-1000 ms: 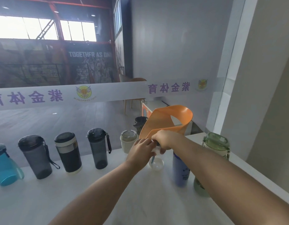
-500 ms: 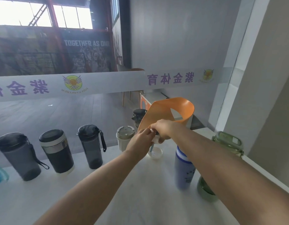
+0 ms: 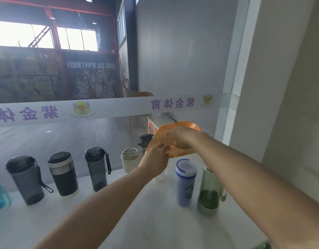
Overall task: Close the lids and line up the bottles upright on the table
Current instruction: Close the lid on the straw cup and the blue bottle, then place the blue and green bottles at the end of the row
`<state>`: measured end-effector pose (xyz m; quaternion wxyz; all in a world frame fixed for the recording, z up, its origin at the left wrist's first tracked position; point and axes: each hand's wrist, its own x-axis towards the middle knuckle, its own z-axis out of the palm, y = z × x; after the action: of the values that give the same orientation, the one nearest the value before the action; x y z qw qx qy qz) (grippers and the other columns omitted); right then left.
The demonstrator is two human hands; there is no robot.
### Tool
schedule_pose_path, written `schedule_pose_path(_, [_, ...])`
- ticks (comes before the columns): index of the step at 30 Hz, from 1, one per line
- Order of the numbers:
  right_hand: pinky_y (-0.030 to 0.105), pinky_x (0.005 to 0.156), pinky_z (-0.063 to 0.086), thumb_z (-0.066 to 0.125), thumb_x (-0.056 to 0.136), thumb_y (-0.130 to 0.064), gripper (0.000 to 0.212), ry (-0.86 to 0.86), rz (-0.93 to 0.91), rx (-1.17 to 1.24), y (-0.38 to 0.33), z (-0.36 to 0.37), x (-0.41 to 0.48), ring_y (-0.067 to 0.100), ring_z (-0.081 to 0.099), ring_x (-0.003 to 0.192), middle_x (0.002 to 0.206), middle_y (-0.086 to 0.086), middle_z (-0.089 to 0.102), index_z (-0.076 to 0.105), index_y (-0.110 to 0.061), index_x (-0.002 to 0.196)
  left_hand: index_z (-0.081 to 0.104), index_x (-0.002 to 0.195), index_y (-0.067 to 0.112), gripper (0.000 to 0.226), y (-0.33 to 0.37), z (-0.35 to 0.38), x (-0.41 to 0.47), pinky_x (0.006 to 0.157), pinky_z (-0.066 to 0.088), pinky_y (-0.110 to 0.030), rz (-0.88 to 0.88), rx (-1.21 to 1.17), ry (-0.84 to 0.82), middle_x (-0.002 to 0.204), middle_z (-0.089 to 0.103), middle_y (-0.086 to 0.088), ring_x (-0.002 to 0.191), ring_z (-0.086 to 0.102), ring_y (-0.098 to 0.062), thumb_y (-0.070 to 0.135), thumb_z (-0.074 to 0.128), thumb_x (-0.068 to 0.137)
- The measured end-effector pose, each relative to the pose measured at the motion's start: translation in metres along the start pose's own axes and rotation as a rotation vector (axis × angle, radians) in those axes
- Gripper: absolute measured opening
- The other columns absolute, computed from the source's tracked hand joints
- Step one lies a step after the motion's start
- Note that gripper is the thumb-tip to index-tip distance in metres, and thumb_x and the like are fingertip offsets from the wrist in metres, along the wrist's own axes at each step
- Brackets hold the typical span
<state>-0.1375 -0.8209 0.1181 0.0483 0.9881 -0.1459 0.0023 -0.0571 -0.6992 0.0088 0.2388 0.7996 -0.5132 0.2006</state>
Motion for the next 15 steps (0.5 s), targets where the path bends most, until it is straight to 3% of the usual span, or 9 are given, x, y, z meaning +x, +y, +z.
schedule_pose_path(6, [0.043, 0.101, 0.048, 0.057, 0.095, -0.041, 0.057, 0.176, 0.080, 0.210, 0.036, -0.018, -0.081, 0.026, 0.053, 0.126, 0.151, 0.003, 0.045, 0.038, -0.033, 0.148, 0.065, 0.116, 0.028, 0.027, 0.054, -0.017, -0.011, 0.088, 0.052, -0.048, -0.082, -0.183, 0.022, 0.119, 0.062, 0.006, 0.104, 0.061, -0.024, 0.031, 0.047, 0.095])
schedule_pose_path(11, [0.043, 0.109, 0.038, 0.067, 0.085, -0.059, 0.090, 0.199, 0.133, 0.456, 0.064, 0.010, -0.138, 0.028, 0.040, 0.140, 0.160, 0.005, 0.028, 0.018, -0.033, 0.156, 0.059, 0.128, 0.028, 0.037, 0.082, -0.012, -0.028, 0.105, 0.040, -0.044, -0.123, -0.133, -0.150, 0.134, 0.054, 0.002, 0.122, 0.049, -0.026, 0.040, 0.056, 0.094])
schedule_pose_path(15, [0.042, 0.110, 0.039, 0.080, 0.069, -0.060, 0.116, 0.257, 0.200, 0.745, 0.075, 0.058, -0.164, 0.024, 0.040, 0.140, 0.157, 0.004, 0.034, 0.008, -0.031, 0.156, 0.052, 0.136, 0.027, 0.056, 0.080, 0.006, -0.047, 0.102, 0.044, -0.047, -0.173, -0.155, -0.280, 0.141, 0.046, -0.002, 0.124, 0.048, -0.030, 0.047, 0.063, 0.085])
